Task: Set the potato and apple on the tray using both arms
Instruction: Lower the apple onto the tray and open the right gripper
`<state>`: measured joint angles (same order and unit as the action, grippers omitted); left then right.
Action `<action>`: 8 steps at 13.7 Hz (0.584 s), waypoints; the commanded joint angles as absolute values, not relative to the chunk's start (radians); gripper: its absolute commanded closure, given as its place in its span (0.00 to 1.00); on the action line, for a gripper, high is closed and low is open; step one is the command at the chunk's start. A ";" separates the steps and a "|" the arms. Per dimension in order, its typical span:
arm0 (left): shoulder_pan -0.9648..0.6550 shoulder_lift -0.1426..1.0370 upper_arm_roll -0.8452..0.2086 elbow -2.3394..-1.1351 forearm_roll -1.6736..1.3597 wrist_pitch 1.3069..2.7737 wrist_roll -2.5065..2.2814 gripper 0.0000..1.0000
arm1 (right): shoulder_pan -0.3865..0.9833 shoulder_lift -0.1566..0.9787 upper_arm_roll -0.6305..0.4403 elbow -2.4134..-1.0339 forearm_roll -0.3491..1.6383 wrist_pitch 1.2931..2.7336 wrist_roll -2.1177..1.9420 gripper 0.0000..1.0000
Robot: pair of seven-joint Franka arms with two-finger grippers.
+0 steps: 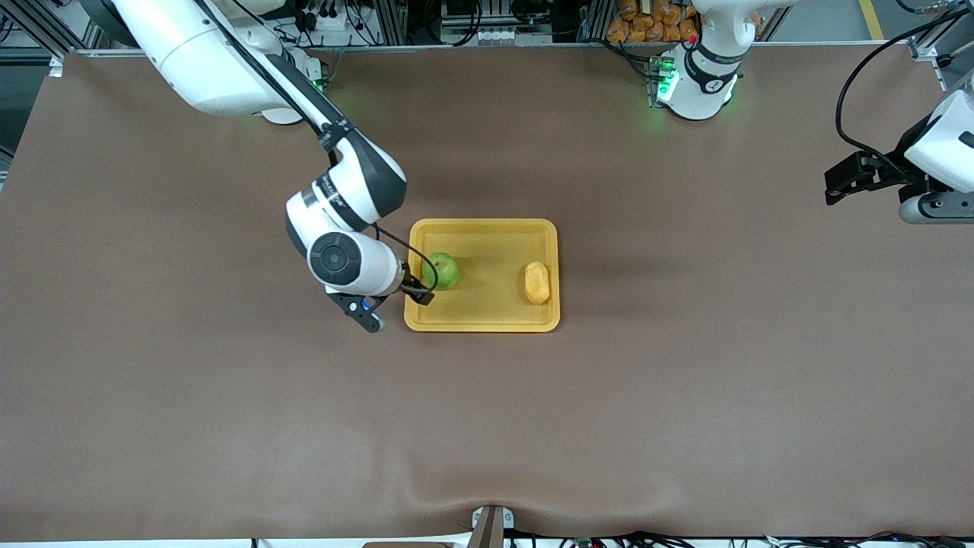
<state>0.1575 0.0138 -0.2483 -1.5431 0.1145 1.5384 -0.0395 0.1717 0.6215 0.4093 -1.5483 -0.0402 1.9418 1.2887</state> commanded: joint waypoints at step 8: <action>0.025 -0.025 -0.126 -1.560 0.097 1.493 -0.021 0.00 | 0.115 0.497 0.437 -1.411 -0.183 1.648 1.201 0.00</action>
